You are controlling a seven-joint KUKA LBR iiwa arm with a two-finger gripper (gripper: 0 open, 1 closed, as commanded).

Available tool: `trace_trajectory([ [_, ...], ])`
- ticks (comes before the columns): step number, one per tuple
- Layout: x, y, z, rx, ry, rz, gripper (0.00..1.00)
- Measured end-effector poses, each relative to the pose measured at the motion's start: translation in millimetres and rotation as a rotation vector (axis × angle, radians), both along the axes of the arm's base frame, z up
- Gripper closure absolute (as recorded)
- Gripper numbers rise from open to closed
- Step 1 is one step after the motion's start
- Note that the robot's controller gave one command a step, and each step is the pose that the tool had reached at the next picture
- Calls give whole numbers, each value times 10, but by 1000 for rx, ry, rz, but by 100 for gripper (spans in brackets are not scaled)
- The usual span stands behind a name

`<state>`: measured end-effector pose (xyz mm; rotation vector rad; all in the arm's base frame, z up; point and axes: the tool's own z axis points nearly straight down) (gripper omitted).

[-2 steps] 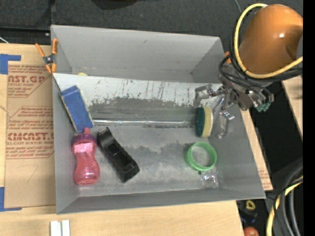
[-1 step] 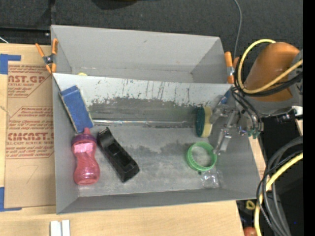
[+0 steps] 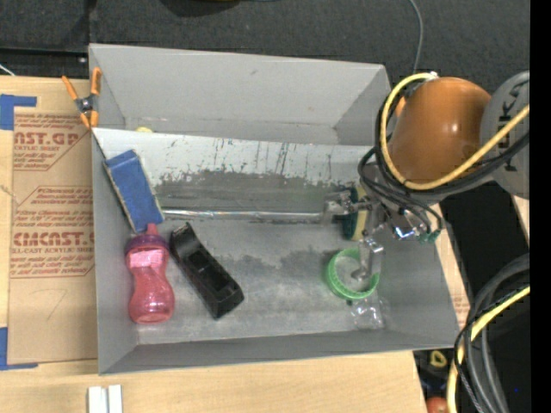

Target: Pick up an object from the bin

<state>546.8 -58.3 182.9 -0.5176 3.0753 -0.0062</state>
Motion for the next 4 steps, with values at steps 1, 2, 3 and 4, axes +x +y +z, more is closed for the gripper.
trace_trajectory([
  [1,262,-577,-487,6,13,-476,0],
  [2,196,-635,-532,7,15,-570,0],
  [3,49,-553,-1086,8,19,-538,0],
  [4,87,-602,-858,9,7,-574,0],
])
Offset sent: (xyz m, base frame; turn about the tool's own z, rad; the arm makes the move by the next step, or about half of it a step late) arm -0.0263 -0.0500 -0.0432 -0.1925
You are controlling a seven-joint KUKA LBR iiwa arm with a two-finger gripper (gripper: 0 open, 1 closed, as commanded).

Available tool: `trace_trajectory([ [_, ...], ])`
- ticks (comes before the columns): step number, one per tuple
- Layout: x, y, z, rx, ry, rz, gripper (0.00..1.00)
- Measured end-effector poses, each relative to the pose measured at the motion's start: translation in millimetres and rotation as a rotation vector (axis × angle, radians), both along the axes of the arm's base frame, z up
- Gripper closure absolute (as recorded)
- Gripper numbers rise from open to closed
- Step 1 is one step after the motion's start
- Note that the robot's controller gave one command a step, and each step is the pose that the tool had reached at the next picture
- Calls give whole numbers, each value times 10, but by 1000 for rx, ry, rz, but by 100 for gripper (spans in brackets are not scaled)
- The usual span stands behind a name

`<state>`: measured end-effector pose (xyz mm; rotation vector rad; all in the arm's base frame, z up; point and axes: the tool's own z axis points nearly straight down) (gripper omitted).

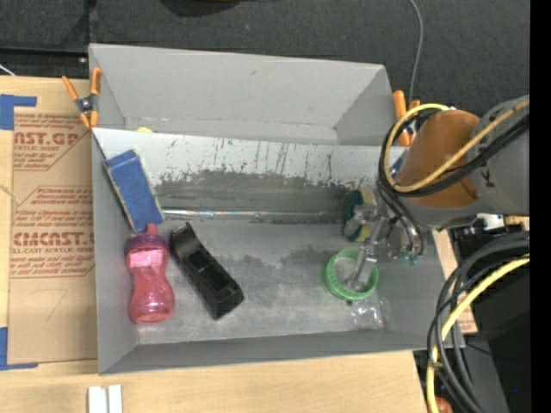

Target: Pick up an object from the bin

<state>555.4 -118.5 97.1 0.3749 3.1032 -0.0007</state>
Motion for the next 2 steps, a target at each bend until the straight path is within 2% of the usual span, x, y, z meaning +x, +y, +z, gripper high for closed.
trace_trajectory([
  [1,-37,-51,-257,10,3,-3,0],
  [2,-85,-121,-55,6,2,-14,0],
])
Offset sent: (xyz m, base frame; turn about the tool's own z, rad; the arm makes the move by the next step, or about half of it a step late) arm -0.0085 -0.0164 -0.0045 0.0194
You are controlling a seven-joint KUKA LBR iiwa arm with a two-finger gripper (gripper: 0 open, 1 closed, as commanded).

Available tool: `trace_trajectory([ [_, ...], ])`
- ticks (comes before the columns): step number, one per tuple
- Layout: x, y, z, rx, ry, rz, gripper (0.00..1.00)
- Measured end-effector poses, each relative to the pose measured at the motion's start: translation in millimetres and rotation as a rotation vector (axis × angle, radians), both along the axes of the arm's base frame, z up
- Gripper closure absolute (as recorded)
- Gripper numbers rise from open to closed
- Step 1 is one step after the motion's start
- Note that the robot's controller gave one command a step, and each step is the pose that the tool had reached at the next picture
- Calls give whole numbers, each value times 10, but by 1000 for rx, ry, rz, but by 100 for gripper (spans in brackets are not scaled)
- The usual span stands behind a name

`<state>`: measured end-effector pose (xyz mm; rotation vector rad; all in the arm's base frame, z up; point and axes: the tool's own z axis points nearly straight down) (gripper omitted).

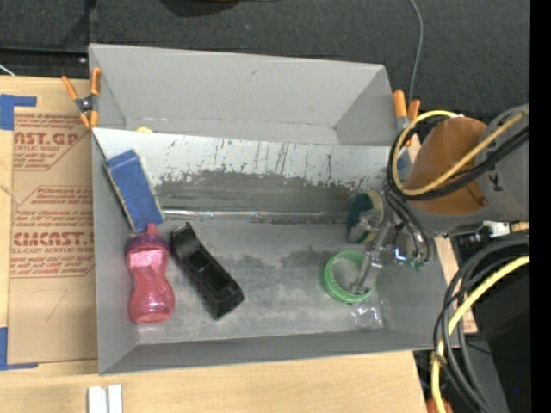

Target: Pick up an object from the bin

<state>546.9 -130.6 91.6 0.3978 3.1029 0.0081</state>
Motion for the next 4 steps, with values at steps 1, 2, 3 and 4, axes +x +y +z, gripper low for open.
trace_trajectory([
  [1,-71,369,-218,7,2,-94,0],
  [2,-9,197,-214,5,-1,-76,0],
  [3,-93,115,-160,4,-1,-76,0],
  [4,-263,-149,156,4,-1,-48,100],
])
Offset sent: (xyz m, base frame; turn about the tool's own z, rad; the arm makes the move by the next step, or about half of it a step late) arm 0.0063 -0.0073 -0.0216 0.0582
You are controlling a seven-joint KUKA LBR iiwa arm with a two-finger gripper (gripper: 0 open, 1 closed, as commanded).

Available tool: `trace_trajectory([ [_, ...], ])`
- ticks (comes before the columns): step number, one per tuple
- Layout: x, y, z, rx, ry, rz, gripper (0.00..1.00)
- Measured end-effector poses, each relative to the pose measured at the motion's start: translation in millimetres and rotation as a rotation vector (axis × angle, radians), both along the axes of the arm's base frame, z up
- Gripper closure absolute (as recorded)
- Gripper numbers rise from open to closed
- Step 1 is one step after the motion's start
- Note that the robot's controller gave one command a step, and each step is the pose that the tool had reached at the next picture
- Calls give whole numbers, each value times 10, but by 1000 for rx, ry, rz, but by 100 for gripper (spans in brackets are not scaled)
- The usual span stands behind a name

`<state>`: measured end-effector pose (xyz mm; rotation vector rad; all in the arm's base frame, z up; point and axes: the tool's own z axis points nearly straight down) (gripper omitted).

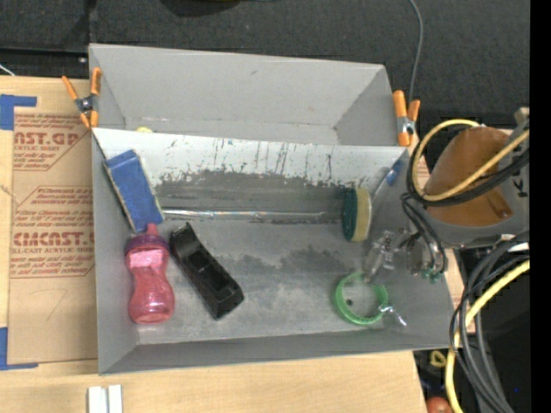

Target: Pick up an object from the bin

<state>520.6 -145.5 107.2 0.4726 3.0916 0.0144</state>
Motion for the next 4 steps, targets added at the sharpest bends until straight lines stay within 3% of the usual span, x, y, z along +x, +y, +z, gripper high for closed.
trace_trajectory([
  [1,0,1,0,0,0,0,100],
  [2,-200,924,-370,-6,-3,573,100],
  [3,-75,217,-371,-14,-7,629,100],
  [4,-112,347,-369,-12,-8,613,100],
])
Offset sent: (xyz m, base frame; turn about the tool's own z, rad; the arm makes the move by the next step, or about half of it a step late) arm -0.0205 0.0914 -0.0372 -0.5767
